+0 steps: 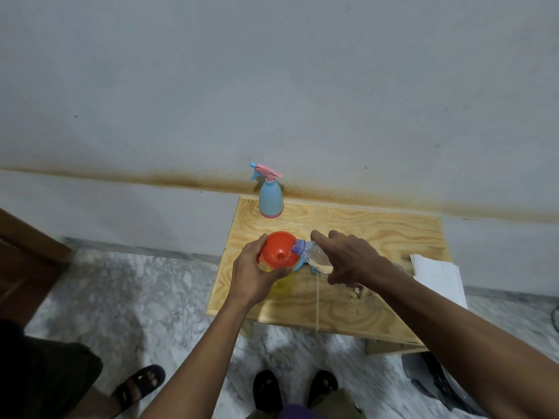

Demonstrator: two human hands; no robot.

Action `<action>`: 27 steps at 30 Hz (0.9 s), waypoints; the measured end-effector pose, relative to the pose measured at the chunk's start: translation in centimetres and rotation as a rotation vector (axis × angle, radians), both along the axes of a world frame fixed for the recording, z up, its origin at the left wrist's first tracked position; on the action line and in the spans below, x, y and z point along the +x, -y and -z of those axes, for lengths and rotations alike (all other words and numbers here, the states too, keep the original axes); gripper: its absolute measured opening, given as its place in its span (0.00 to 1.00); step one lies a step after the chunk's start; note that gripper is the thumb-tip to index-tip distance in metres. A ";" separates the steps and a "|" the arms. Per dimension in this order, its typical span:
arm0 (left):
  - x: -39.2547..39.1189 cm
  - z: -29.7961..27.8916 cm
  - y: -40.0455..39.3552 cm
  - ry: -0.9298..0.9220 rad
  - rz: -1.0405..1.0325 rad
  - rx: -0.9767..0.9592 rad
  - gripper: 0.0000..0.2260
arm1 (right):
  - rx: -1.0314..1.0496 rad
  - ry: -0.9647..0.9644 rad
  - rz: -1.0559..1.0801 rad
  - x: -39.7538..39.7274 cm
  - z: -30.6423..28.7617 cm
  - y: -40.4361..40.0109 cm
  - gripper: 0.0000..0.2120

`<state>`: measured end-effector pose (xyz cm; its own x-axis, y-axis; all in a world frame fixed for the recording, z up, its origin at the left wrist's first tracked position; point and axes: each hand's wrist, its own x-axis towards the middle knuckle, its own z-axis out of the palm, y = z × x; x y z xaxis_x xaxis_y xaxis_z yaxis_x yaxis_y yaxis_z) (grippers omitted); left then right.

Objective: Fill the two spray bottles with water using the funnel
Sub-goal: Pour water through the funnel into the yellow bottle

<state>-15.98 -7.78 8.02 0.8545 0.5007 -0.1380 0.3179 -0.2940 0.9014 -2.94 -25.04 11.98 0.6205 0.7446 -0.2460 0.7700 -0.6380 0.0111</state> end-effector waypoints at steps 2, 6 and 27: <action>0.0 0.0 0.0 -0.002 0.003 0.003 0.42 | -0.011 0.011 -0.001 -0.1 -0.1 -0.1 0.45; 0.0 0.0 0.0 -0.001 0.006 0.012 0.42 | -0.032 0.030 -0.005 -0.2 -0.3 -0.2 0.46; 0.0 -0.1 -0.1 -0.008 0.016 0.057 0.40 | -0.103 0.050 0.028 -0.7 -1.3 -0.8 0.46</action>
<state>-15.93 -7.67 8.10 0.8616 0.4940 -0.1164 0.3196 -0.3501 0.8805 -3.68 -24.21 13.25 0.6542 0.6991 -0.2885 0.7486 -0.6529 0.1155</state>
